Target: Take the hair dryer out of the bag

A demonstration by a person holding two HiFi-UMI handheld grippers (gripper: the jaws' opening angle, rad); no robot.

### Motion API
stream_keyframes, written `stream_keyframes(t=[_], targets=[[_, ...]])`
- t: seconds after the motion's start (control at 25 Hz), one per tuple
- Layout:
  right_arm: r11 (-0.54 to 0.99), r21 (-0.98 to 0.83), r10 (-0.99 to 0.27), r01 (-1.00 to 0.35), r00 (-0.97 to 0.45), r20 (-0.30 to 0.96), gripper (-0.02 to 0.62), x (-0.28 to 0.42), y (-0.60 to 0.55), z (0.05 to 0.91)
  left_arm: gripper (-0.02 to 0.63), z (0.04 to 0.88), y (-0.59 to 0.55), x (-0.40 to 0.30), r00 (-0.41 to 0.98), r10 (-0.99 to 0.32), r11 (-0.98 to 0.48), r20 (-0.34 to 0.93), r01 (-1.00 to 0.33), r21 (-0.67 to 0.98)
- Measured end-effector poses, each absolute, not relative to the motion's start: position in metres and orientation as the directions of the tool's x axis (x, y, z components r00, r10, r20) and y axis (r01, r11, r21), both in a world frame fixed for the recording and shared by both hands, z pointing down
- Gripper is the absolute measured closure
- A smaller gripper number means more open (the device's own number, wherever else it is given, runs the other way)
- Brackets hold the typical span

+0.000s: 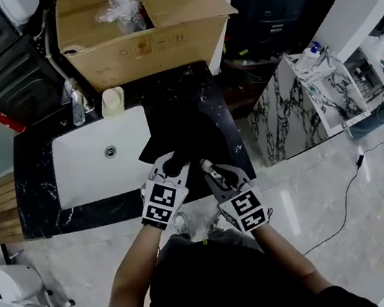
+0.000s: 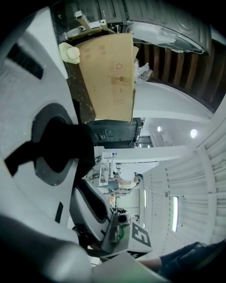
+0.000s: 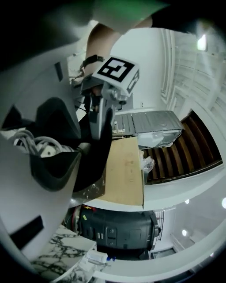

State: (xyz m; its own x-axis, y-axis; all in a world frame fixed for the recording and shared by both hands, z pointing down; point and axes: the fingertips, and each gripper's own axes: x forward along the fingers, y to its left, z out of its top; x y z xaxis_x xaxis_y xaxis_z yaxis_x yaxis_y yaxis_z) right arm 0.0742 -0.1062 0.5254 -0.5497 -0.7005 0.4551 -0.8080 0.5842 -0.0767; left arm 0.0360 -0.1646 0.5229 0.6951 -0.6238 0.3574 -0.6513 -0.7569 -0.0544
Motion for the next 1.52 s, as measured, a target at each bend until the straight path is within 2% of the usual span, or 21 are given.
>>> stream_keyframes(t=[0.4, 0.44, 0.52, 0.64, 1.08, 1.52], targets=[[0.468, 0.081, -0.739, -0.880, -0.339, 0.582, 0.465, 0.074, -0.144, 0.561, 0.575, 0.510, -0.165, 0.035, 0.705, -0.638, -0.757, 0.310, -0.649, -0.080], [0.473, 0.092, -0.733, -0.876, -0.333, 0.593, 0.452, 0.072, -0.143, 0.563, 0.575, 0.511, -0.165, 0.033, 0.702, -0.643, -0.752, 0.308, -0.655, -0.077], [0.484, 0.126, -0.725, -0.866, -0.316, 0.612, 0.369, 0.069, -0.143, 0.565, 0.575, 0.513, -0.165, 0.031, 0.698, -0.650, -0.745, 0.301, -0.664, -0.068], [0.466, 0.152, -0.721, -0.871, -0.275, 0.636, 0.368, 0.075, -0.146, 0.569, 0.575, 0.513, -0.166, 0.031, 0.703, -0.650, -0.746, 0.290, -0.662, -0.066], [0.324, -0.009, -0.685, -0.946, -0.240, 0.688, 0.330, 0.087, -0.153, 0.579, 0.575, 0.517, -0.157, 0.037, 0.749, -0.609, -0.783, 0.261, -0.620, -0.048], [0.441, 0.063, -0.603, -0.895, -0.244, 0.759, 0.324, 0.071, -0.142, 0.581, 0.575, 0.515, -0.172, 0.034, 0.750, -0.615, -0.779, 0.246, -0.626, -0.039]])
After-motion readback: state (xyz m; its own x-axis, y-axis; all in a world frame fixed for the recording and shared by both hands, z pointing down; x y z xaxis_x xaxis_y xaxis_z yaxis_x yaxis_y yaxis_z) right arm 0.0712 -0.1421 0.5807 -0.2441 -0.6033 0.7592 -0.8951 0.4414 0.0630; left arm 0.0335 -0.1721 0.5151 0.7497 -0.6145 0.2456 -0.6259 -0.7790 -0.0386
